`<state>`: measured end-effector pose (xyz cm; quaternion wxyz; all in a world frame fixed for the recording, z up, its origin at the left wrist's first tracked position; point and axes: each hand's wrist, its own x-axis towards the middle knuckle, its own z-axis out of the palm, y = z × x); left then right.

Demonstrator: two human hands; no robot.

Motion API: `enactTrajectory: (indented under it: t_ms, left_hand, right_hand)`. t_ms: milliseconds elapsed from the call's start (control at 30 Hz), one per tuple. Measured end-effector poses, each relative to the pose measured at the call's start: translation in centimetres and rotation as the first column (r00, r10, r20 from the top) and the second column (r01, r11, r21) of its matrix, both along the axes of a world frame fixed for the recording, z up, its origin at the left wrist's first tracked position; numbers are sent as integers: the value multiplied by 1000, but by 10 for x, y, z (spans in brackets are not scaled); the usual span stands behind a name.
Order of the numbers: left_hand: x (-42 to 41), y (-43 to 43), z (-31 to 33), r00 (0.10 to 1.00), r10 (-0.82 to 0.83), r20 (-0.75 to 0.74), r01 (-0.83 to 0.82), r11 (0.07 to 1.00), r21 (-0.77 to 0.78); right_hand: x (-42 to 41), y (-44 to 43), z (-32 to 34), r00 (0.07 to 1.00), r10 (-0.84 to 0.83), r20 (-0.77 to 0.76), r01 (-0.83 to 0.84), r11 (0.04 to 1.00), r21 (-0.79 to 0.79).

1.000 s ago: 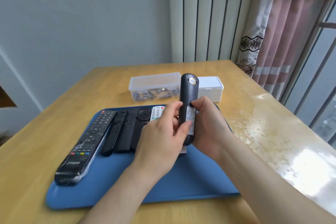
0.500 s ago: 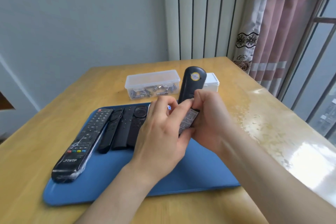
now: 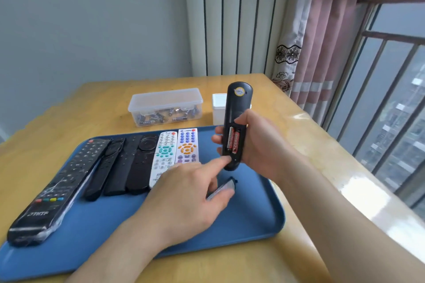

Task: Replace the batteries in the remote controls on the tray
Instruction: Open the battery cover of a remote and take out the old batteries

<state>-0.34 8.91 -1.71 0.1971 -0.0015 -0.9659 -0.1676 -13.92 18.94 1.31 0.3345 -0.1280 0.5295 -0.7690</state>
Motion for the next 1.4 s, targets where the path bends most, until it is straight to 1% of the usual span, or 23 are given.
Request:
enactTrajectory:
  t_ms: [33,67,133,167,233,333,500,600,667,733,800,900,967,1000,1067,1200,1300,1333,1400]
  left_hand:
    - [0,1,1,997,-4,-81,1,999,-37]
    - [-2,1,1,985,-6,-170,-1,999,-40]
    - [-3,-4,3,949,21,-315,-14,1000,23]
    - [-4,-6,3,937,38,-346,-21,998,53]
    - [-4,-6,4,936,59,-348,-32,996,84]
    - [-4,-5,3,940,67,-333,-25,991,129]
    - [-4,-3,1,930,90,-356,8,964,265]
    - [-4,0,0,914,130,-385,-1,948,319]
    - [-5,2,0,902,141,-407,-7,949,314]
    - [-5,3,0,898,145,-416,-19,956,293]
    - [-4,4,1,900,128,-416,-36,975,221]
    - [-7,6,1,893,111,-437,-93,994,62]
    - [-10,9,2,891,117,-438,-119,993,24]
    - [-11,11,4,895,119,-431,-123,992,20]
    - [-15,11,9,902,135,-410,-132,991,35]
    - [-28,-6,29,892,247,-379,-208,968,143]
    - [-33,-17,35,916,226,-331,-147,958,247]
    - [-33,-19,34,919,210,-334,-128,959,252]
    - [-32,-20,30,909,196,-368,-121,968,219]
  right_hand:
    - [-1,0,1,1000,-14,-24,14,1000,-16]
    - [-2,3,2,999,-15,-47,14,999,-35]
    - [0,6,5,997,14,-75,-19,998,-66]
    - [2,6,5,996,38,-78,-44,996,-79]
    - [9,6,5,994,66,-87,-74,993,-96]
    - [16,1,3,996,55,-65,-63,990,-124]
    - [23,-7,-6,1000,16,-11,-17,997,-78]
    - [24,-7,-5,998,58,-10,-58,998,-29]
    - [26,-6,-3,991,133,13,-133,991,13]
    - [29,-6,-2,986,165,28,-166,986,36]
    - [31,-6,0,987,158,15,-159,986,53]
    - [32,-6,-1,992,120,-23,-119,991,66]
    - [31,-8,-3,997,75,-31,-74,996,41]
    - [30,-9,-5,998,56,-23,-55,998,33]
    - [30,-8,-4,998,68,-16,-68,997,24]
    - [23,0,4,978,168,-120,-168,986,14]
    - [20,11,11,938,309,-157,-314,950,-4]
    - [19,14,12,927,337,-164,-343,939,-6]
    - [19,17,12,919,326,-220,-333,943,6]
